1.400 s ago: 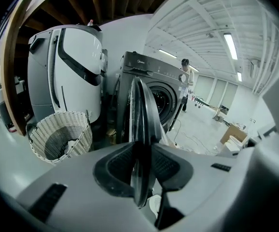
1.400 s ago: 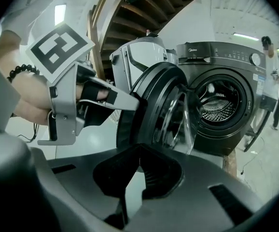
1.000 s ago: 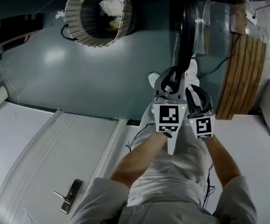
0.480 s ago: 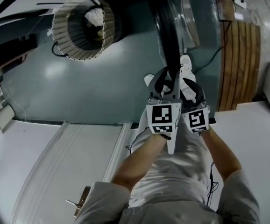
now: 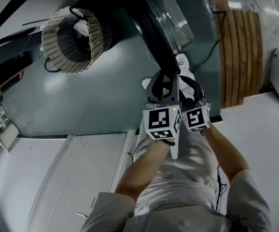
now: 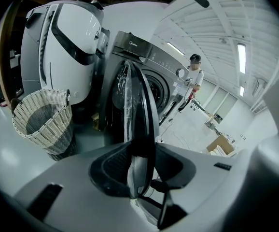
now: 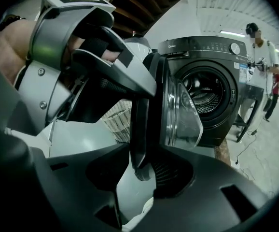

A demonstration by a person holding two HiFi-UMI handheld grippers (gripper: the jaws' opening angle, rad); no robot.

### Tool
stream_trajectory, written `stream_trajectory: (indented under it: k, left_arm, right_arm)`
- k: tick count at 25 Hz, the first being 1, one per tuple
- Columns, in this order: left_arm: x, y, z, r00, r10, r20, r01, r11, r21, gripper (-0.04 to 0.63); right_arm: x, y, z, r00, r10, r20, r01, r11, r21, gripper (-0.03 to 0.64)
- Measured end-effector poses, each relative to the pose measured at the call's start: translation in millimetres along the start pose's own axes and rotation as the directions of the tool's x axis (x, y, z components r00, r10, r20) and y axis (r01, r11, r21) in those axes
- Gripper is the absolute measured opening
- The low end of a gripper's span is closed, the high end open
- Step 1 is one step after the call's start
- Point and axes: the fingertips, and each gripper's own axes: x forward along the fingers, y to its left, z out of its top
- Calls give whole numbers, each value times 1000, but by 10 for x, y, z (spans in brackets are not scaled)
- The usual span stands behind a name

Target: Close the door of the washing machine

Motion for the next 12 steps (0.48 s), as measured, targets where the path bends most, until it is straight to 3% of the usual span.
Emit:
stream_trajectory:
  k: [12]
  left_arm:
    - [188,-326,52,998,-41,-46,38,997,-68,150]
  right_arm:
    - [-66,-369,-4,999,-21,29,21,1000,1,137]
